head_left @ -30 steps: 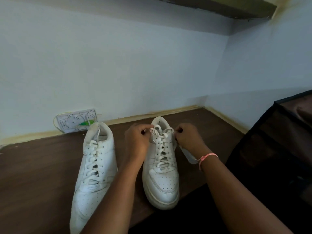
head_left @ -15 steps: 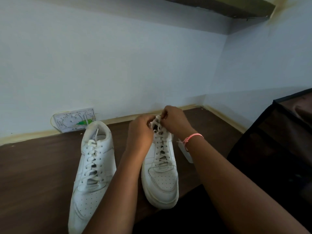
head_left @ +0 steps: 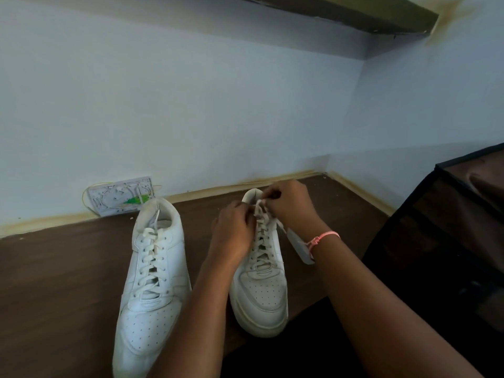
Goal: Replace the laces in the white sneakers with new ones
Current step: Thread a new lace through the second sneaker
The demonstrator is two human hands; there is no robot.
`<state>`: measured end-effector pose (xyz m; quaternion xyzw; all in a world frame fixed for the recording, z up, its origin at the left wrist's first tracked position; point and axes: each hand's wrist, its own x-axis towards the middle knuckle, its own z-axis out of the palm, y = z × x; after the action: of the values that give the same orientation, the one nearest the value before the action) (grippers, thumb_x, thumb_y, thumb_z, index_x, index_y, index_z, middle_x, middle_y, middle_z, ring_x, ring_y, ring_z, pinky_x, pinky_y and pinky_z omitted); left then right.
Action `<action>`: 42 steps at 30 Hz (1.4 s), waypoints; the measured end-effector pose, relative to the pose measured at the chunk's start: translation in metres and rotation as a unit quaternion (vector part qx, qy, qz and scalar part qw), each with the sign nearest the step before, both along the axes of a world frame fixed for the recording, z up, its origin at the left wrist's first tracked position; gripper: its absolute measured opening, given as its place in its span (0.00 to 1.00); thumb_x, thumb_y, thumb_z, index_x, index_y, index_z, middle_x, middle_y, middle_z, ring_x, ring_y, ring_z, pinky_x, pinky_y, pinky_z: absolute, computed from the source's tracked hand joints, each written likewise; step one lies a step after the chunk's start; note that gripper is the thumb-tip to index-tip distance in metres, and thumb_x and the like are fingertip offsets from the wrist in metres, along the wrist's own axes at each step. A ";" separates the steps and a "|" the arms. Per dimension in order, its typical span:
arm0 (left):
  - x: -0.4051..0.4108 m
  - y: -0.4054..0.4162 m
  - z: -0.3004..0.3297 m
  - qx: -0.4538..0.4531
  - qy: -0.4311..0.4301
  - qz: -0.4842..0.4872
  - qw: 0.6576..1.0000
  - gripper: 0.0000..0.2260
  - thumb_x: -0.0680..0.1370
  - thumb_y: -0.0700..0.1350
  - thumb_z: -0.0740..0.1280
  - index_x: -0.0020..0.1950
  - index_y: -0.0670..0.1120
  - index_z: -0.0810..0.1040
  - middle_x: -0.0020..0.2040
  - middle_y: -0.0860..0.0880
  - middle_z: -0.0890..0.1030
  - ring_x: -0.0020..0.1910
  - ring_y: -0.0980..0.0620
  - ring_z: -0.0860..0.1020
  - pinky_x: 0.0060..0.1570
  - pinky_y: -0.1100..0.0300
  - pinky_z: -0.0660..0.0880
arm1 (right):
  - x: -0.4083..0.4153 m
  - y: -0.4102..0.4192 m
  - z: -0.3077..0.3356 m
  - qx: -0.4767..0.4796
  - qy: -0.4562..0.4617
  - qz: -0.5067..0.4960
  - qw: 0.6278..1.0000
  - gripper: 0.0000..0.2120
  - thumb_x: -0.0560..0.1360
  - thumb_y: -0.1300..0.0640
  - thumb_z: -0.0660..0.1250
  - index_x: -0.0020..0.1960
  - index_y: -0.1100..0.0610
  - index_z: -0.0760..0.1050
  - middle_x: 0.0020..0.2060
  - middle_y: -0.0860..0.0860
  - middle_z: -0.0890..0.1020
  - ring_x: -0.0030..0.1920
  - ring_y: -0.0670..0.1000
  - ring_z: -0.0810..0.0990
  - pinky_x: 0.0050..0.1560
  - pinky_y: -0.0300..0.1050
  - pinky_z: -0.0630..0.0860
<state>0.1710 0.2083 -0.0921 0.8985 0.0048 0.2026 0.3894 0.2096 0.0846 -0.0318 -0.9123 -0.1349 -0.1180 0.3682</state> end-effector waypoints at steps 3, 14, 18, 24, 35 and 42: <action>0.001 0.007 -0.001 -0.078 -0.075 0.052 0.993 0.11 0.78 0.40 0.66 0.59 0.47 0.80 0.56 0.49 0.76 0.54 0.48 0.78 0.53 0.53 0.77 | 0.010 0.014 -0.001 -0.019 0.005 0.003 1.000 0.06 0.71 0.67 0.68 0.44 0.59 0.82 0.40 0.52 0.83 0.40 0.50 0.81 0.41 0.42 0.77; -0.002 0.010 -0.002 -0.074 0.005 0.033 0.997 0.13 0.81 0.42 0.61 0.61 0.49 0.81 0.59 0.49 0.74 0.53 0.51 0.76 0.49 0.61 0.70 | -0.028 0.007 -0.012 0.071 0.011 -0.047 0.996 0.17 0.76 0.69 0.57 0.63 0.57 0.68 0.45 0.53 0.79 0.41 0.50 0.80 0.41 0.47 0.78; -0.006 0.002 0.000 0.040 0.057 0.022 0.997 0.17 0.83 0.48 0.54 0.65 0.49 0.78 0.66 0.46 0.67 0.64 0.45 0.67 0.57 0.58 0.64 | -0.025 0.012 -0.016 0.091 0.064 0.039 0.993 0.26 0.74 0.71 0.55 0.70 0.56 0.61 0.48 0.56 0.80 0.49 0.52 0.80 0.50 0.48 0.77; -0.007 -0.004 0.004 0.059 -0.008 0.055 0.997 0.12 0.82 0.46 0.59 0.60 0.50 0.80 0.63 0.50 0.73 0.62 0.46 0.68 0.58 0.52 0.69 | -0.006 0.014 -0.019 0.018 0.090 0.106 0.990 0.28 0.75 0.68 0.59 0.70 0.51 0.56 0.48 0.48 0.77 0.46 0.44 0.78 0.49 0.38 0.76; -0.005 -0.011 0.009 0.089 0.133 0.068 0.985 0.22 0.82 0.53 0.47 0.68 0.55 0.74 0.80 0.52 0.54 0.78 0.46 0.48 0.73 0.36 0.42 | 0.019 -0.013 0.005 0.013 0.014 -0.035 0.999 0.17 0.76 0.69 0.60 0.63 0.58 0.72 0.49 0.53 0.78 0.50 0.51 0.77 0.45 0.39 0.72; 0.001 -0.013 0.022 0.066 0.197 0.041 0.977 0.25 0.82 0.54 0.45 0.76 0.49 0.66 0.79 0.50 0.59 0.79 0.45 0.48 0.71 0.34 0.33 | 0.004 -0.010 -0.022 -0.035 0.013 0.006 0.999 0.12 0.73 0.70 0.66 0.51 0.58 0.82 0.46 0.52 0.83 0.47 0.49 0.81 0.49 0.42 0.79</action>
<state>0.1717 0.1958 -0.0704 0.9436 0.1051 0.0371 0.3117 0.2138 0.0749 -0.0535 -0.9254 -0.1392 -0.0990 0.3383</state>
